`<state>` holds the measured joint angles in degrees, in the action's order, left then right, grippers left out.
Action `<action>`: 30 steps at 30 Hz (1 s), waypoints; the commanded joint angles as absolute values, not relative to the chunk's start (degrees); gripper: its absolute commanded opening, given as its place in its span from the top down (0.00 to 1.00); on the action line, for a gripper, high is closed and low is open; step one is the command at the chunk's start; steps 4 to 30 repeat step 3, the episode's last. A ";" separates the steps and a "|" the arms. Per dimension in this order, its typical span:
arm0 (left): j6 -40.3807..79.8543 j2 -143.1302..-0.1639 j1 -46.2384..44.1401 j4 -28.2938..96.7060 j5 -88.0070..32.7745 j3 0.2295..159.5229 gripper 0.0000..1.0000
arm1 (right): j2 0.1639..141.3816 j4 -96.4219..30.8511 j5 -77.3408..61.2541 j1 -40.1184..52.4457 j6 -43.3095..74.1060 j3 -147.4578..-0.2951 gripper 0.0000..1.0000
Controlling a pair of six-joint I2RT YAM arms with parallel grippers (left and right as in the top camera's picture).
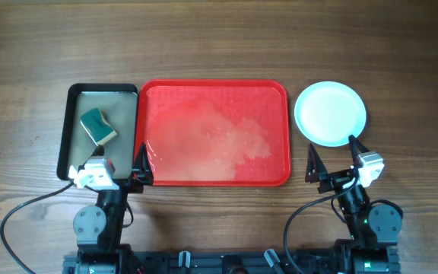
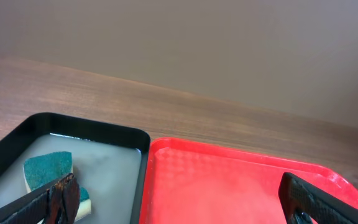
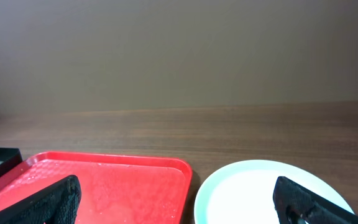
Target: Clean dirty plates on tray and stack at the side
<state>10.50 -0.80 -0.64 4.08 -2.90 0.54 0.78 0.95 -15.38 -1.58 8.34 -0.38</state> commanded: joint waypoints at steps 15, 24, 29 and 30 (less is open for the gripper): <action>9.21 -0.34 -0.91 4.36 -2.31 0.32 0.00 | 0.60 1.26 -14.87 -1.30 9.06 -0.32 0.00; 9.21 -0.34 -0.91 4.36 -2.31 0.32 0.00 | 0.60 1.26 -14.87 -1.30 9.06 -0.32 0.00; 9.21 -0.34 -0.91 4.36 -2.31 0.32 0.00 | 0.60 1.26 -14.87 -1.30 9.06 -0.32 0.00; 9.21 -0.34 -0.91 4.36 -2.31 0.32 0.00 | 0.60 1.26 -14.87 -1.30 9.06 -0.32 0.00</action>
